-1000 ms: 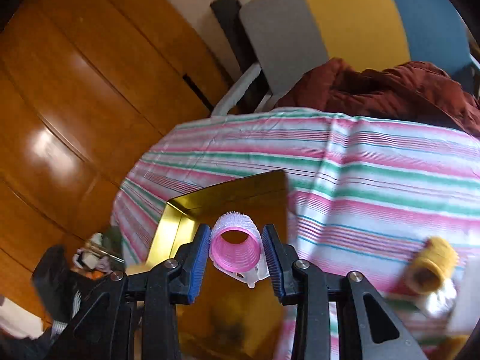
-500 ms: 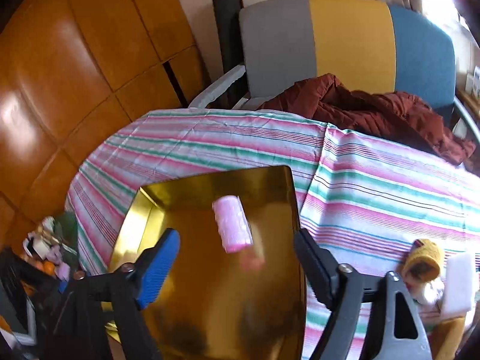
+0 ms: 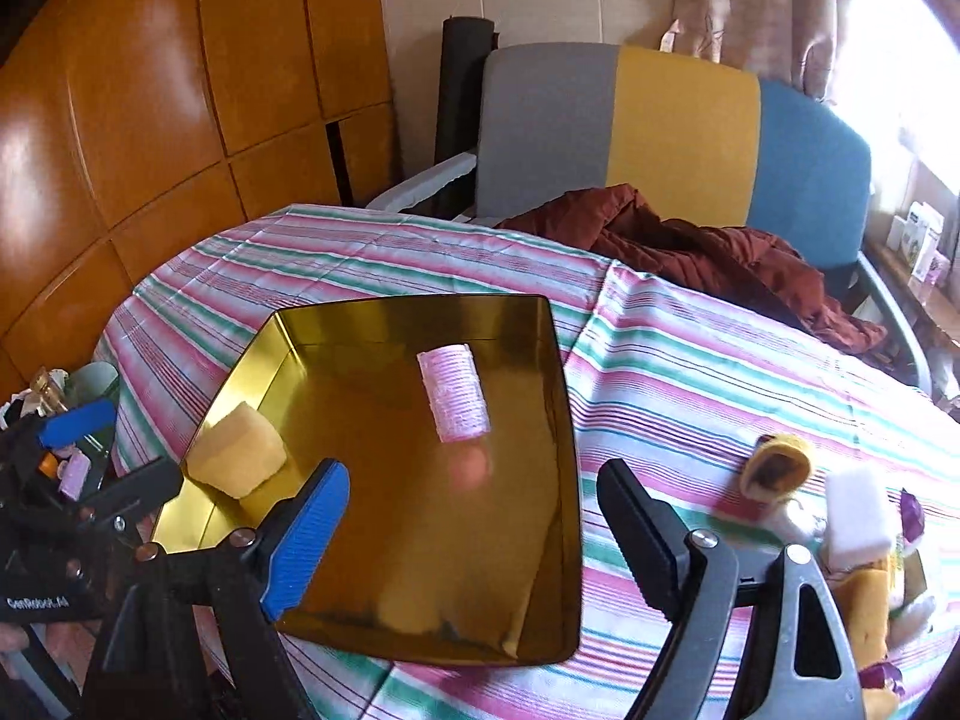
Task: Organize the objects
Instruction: 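Move both grippers back from the tray to the pile of items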
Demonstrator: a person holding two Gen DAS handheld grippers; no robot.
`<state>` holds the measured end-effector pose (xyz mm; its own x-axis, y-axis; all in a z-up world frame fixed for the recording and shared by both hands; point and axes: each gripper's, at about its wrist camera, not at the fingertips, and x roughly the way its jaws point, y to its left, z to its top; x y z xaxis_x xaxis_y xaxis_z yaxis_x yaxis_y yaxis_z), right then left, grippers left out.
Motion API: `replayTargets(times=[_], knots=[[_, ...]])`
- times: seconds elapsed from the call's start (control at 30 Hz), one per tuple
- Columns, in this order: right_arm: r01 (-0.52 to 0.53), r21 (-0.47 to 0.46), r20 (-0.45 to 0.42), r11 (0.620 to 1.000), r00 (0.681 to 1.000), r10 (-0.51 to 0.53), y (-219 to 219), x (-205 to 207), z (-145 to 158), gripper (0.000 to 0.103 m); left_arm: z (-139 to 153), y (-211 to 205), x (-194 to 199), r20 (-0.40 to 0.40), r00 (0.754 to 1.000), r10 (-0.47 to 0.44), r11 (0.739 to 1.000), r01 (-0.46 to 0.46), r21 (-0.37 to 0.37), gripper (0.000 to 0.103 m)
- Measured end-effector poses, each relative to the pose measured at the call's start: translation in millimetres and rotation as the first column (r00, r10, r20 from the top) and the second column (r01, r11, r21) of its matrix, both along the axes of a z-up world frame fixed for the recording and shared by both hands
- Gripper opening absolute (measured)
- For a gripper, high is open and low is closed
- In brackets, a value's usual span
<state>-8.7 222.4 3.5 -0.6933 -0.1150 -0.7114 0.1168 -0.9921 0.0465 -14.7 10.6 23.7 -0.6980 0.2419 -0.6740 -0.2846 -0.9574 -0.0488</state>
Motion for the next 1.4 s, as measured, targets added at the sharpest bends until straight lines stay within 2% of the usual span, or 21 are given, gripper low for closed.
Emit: replayTargets(times=[0.37, 0.6, 0.9, 1.2, 1.4], knots=[[0.076, 0.035, -0.027, 0.996, 0.997, -0.075, 15.6, 27.6, 2.6, 0.086, 6.1, 19.5, 16.4, -0.043, 0.999, -0.022, 0.999, 0.02, -0.05, 0.1], [0.158, 0.037, -0.04, 0.987, 0.987, -0.156, 41.7, 38.3, 2.6, 0.087, 8.9, 37.1, 26.3, -0.085, 0.994, -0.065, 0.993, 0.056, -0.108, 0.1], [0.271, 0.031, -0.039, 0.962, 0.962, -0.27, 91.9, 53.9, 4.9, 0.089, 9.8, 60.5, 29.9, -0.087, 0.988, -0.13, 0.984, 0.118, -0.136, 0.1], [0.424, 0.031, -0.025, 0.905, 0.906, -0.424, 161.1, 80.8, 5.1, 0.089, 5.4, 90.6, 32.6, -0.071, 0.975, -0.211, 0.966, 0.197, -0.165, 0.1], [0.549, 0.044, -0.018, 0.835, 0.836, -0.548, 214.2, 108.0, 7.0, 0.09, 3.7, 114.0, 32.7, -0.057, 0.955, -0.293, 0.947, 0.281, -0.157, 0.1]])
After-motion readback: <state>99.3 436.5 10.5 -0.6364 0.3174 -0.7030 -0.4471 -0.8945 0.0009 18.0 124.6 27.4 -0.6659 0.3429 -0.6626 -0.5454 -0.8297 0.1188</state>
